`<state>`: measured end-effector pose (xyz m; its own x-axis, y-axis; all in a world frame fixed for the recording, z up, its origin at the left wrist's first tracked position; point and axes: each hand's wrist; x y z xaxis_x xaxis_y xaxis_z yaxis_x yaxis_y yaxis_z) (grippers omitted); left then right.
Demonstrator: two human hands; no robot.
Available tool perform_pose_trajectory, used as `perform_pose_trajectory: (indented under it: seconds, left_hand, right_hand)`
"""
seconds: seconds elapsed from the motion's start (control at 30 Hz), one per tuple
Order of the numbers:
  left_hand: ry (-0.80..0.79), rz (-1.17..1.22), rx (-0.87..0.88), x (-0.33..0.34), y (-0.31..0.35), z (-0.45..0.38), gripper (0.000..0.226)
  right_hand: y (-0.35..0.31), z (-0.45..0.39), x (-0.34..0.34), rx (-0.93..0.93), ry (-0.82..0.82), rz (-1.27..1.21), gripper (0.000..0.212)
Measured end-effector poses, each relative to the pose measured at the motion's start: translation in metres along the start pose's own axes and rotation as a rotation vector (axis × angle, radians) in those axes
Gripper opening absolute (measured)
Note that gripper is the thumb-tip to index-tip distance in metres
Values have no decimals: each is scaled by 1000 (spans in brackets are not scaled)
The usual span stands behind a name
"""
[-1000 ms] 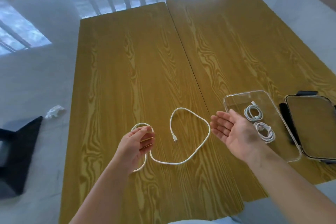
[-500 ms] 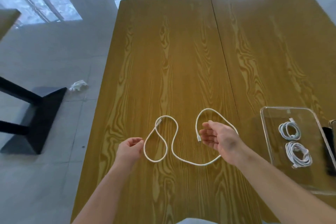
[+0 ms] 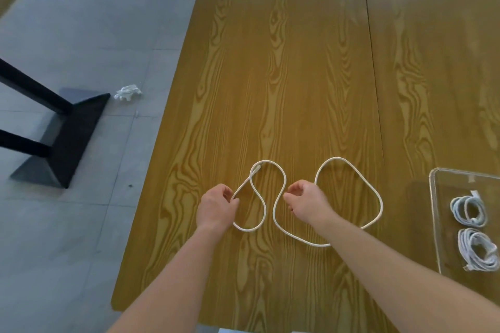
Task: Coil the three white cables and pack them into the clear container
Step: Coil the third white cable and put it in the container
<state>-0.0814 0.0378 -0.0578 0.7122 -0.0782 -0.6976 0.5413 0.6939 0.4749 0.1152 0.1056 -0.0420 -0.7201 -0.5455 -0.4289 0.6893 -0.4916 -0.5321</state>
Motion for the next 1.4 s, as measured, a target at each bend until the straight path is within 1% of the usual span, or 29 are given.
perform_pose_trajectory:
  seconds: [0.13, 0.3, 0.4, 0.53, 0.67, 0.8, 0.93, 1.03, 1.13, 1.27, 1.33, 1.4]
  left_hand:
    - [13, -49, 5, 7, -1, -4, 9]
    - [33, -56, 6, 12, 0, -3, 12]
    - [41, 20, 13, 11, -4, 0, 12]
    - [30, 175, 37, 6, -9, 8, 10]
    - [-30, 369, 50, -2, -16, 19, 8]
    - [-44, 564, 58, -14, -18, 29, 5]
    - [-84, 763, 88, -31, -12, 41, 2]
    - [-76, 866, 107, -45, -8, 47, 9]
    - [-75, 897, 148, -60, 0, 52, 13]
    - [-23, 903, 222, -79, 16, 62, 14]
    - [-14, 918, 264, -86, 26, 67, 14]
    - [-25, 954, 297, -93, 35, 73, 15]
  right_hand:
    - [-15, -21, -5, -36, 87, 149, 25]
    - [-26, -35, 5, -56, 130, 342, 14]
    - [-30, -40, 9, -48, 149, 414, 12]
    - [-30, -45, 3, -48, 158, 418, 11]
    - [-27, -38, -11, -113, 174, 306, 13]
    - [-23, -21, -34, -205, 186, 121, 6]
    - [-17, 0, -53, -250, 151, -77, 13]
    - [-14, 17, -62, -270, 141, -164, 15]
    - [-8, 32, -69, -278, 137, -257, 18]
    - [-6, 57, -77, -285, 117, -405, 16]
    - [-6, 68, -81, -296, 106, -426, 19]
    - [-3, 76, -83, -301, 95, -396, 19]
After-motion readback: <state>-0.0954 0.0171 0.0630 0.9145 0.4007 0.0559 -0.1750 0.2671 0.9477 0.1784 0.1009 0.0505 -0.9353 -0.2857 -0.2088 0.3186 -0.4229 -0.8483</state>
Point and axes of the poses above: each hand's wrist, its own z-axis away from the middle knuckle, its own x-axis out of the palm, y = z × x, and after that the axes turned 3 degrees about -y, right-handed
